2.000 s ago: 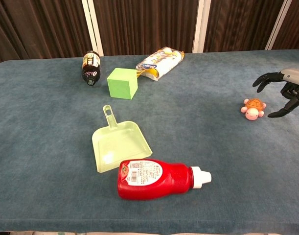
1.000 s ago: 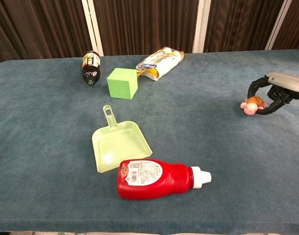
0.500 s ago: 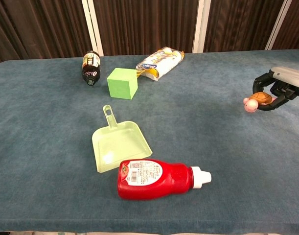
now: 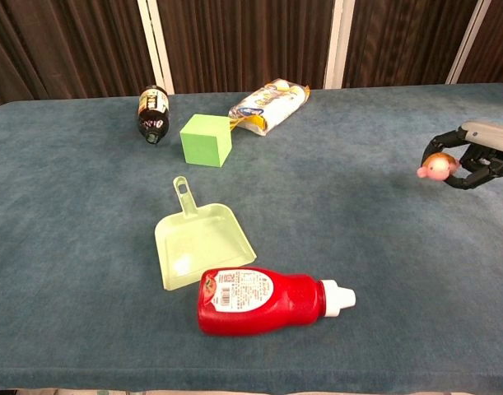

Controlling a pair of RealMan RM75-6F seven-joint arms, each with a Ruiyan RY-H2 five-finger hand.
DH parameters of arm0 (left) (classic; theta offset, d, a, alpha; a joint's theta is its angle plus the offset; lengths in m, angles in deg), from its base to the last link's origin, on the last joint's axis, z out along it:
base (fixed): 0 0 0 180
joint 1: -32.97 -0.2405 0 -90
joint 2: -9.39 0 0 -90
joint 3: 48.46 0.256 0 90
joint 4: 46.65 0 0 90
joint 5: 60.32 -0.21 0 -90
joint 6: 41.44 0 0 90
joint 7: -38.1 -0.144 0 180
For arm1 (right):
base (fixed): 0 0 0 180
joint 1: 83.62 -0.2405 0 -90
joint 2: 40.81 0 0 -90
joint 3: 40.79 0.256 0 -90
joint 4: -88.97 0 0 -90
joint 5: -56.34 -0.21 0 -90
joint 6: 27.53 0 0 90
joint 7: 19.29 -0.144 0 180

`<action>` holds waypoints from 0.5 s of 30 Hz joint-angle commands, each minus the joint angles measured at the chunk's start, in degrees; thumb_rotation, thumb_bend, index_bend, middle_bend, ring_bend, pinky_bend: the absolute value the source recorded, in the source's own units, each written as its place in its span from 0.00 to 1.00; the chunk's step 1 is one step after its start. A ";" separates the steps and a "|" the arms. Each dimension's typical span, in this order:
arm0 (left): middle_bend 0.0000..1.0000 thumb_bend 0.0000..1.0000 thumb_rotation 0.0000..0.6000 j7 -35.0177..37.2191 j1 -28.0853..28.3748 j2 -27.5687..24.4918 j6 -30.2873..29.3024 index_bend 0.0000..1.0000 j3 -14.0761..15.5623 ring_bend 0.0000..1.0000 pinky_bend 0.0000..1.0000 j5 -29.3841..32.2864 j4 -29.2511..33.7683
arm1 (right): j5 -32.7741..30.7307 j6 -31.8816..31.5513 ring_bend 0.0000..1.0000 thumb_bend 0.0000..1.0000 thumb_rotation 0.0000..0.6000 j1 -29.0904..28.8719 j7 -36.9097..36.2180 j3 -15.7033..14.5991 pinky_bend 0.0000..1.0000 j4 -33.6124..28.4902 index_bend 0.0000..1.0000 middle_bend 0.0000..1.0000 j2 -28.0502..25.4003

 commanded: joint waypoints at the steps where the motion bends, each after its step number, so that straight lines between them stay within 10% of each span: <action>1: 0.05 0.35 1.00 -0.04 -0.01 0.01 -0.02 0.14 -0.01 0.07 0.33 0.00 0.01 | 1.34 0.24 0.90 0.28 1.00 0.11 -0.78 -1.50 0.87 -1.10 0.27 0.28 -1.63; 7: 0.05 0.35 1.00 -0.22 0.01 0.03 0.02 0.14 0.06 0.07 0.33 -0.12 0.09 | 2.00 -1.00 0.85 0.09 1.00 0.65 -0.30 -2.28 0.82 -3.70 0.01 0.18 -4.49; 15: 0.05 0.35 1.00 -0.35 -0.24 -0.15 -0.49 0.15 -0.04 0.07 0.33 -0.07 0.34 | 0.49 -4.06 0.69 0.05 1.00 4.03 4.70 -2.11 0.74 -16.06 0.12 0.18 -14.35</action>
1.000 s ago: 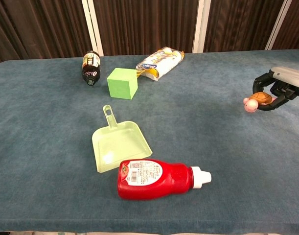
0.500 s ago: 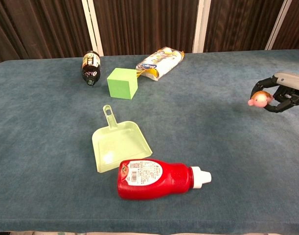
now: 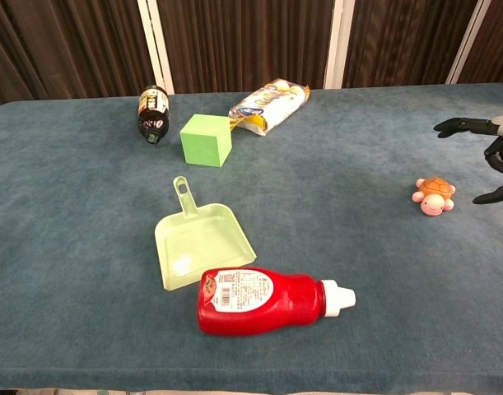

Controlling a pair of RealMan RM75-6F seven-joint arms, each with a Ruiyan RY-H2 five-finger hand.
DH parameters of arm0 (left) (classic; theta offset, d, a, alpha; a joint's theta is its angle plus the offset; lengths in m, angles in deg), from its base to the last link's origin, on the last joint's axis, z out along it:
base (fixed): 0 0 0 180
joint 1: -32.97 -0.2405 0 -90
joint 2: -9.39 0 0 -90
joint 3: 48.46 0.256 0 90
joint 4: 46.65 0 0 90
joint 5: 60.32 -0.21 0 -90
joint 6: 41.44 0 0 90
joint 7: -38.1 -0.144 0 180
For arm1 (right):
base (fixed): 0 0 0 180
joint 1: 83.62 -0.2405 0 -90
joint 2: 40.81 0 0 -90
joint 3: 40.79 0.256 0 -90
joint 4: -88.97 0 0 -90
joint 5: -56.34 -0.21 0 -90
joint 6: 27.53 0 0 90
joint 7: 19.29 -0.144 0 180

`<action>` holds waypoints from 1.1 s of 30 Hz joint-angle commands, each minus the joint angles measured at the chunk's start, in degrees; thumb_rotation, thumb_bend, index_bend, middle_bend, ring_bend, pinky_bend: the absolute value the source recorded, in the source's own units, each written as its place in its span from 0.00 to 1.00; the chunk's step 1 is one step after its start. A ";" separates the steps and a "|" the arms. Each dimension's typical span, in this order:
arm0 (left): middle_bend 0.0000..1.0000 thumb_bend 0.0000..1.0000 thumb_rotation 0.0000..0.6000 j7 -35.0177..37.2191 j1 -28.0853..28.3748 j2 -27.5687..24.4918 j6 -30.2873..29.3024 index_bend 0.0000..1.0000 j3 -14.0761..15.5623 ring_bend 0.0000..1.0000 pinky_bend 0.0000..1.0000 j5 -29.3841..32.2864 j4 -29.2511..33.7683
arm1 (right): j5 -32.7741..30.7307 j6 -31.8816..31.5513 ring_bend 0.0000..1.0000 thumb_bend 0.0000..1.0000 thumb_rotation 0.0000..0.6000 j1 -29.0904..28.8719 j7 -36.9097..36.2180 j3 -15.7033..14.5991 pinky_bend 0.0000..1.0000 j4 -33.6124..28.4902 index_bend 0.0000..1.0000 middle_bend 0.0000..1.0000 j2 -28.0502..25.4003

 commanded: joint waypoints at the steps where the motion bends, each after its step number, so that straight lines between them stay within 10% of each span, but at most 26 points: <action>1: 0.05 0.35 1.00 -0.15 -0.04 -0.05 -0.14 0.16 -0.03 0.07 0.33 -0.04 0.11 | -1.70 -1.43 0.63 0.05 1.00 2.67 3.81 0.20 0.71 -10.09 0.15 0.18 -7.10; 9: 0.05 0.35 1.00 -1.41 0.01 -0.43 -0.61 0.16 -0.28 0.07 0.33 -0.36 1.08 | -3.06 -10.83 0.15 0.04 1.00 11.10 14.70 -1.38 0.29 -31.52 0.19 0.17 -22.64; 16: 0.05 0.35 1.00 -3.23 0.27 -0.59 -0.37 0.15 -0.67 0.07 0.33 0.11 2.06 | -8.54 -23.53 0.12 0.04 1.00 20.52 24.53 2.54 0.29 -29.68 0.05 0.08 -20.71; 33: 0.05 0.35 1.00 -4.25 0.89 -1.41 -0.48 0.14 -0.93 0.07 0.33 -0.81 3.55 | -9.51 -22.13 0.12 0.04 1.00 22.07 29.92 5.13 0.29 -30.81 0.08 0.08 -20.11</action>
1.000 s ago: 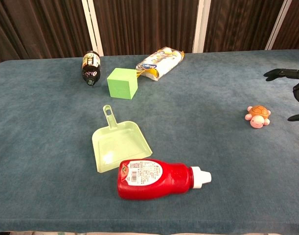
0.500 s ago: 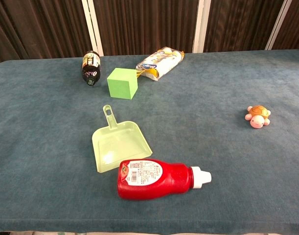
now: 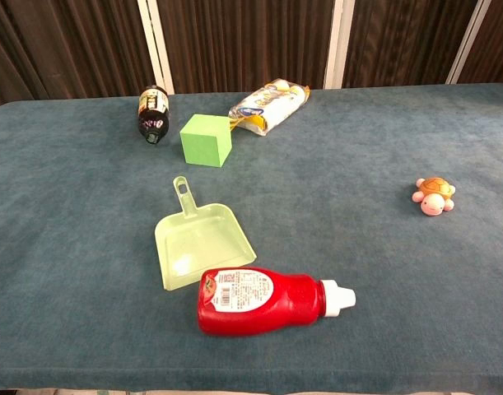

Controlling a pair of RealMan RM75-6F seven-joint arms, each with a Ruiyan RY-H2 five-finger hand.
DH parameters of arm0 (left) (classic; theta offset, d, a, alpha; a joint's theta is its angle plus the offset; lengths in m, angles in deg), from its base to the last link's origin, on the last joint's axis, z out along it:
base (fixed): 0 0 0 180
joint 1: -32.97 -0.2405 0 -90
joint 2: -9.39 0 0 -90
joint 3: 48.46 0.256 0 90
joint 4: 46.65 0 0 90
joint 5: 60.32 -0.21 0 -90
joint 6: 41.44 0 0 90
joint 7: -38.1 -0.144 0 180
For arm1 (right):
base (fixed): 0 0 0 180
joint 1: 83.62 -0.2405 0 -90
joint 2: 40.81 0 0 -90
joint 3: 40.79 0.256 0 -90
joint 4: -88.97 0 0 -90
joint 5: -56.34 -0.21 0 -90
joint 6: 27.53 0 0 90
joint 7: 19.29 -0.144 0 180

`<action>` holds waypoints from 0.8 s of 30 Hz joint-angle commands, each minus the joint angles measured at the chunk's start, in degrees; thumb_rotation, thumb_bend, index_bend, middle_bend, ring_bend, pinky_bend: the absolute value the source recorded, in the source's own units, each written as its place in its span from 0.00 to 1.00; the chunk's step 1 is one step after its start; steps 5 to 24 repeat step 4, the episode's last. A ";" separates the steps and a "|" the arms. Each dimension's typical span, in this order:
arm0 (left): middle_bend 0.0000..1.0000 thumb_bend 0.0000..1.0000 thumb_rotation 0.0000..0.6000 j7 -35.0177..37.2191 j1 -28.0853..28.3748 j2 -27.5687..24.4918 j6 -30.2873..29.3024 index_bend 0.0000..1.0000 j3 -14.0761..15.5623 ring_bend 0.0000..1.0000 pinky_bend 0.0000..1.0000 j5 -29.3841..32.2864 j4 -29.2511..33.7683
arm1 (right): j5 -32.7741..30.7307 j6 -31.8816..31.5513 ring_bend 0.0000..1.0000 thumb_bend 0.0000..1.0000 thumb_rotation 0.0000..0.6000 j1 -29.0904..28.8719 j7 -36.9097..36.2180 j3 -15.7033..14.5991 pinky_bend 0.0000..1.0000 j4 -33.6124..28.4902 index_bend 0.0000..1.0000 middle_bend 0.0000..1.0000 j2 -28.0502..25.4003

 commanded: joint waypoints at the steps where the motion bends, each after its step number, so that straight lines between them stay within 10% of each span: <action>1: 0.05 0.35 1.00 0.02 0.08 -0.02 0.09 0.14 -0.03 0.07 0.33 0.03 0.03 | 0.36 0.66 0.12 0.04 1.00 -0.02 -0.18 0.12 0.29 -0.13 0.08 0.08 -0.10; 24: 0.05 0.35 1.00 -0.06 0.21 0.01 0.31 0.14 0.01 0.07 0.33 0.01 0.05 | 0.61 1.11 0.12 0.04 1.00 -0.01 -0.66 0.41 0.29 -0.30 0.08 0.08 -0.23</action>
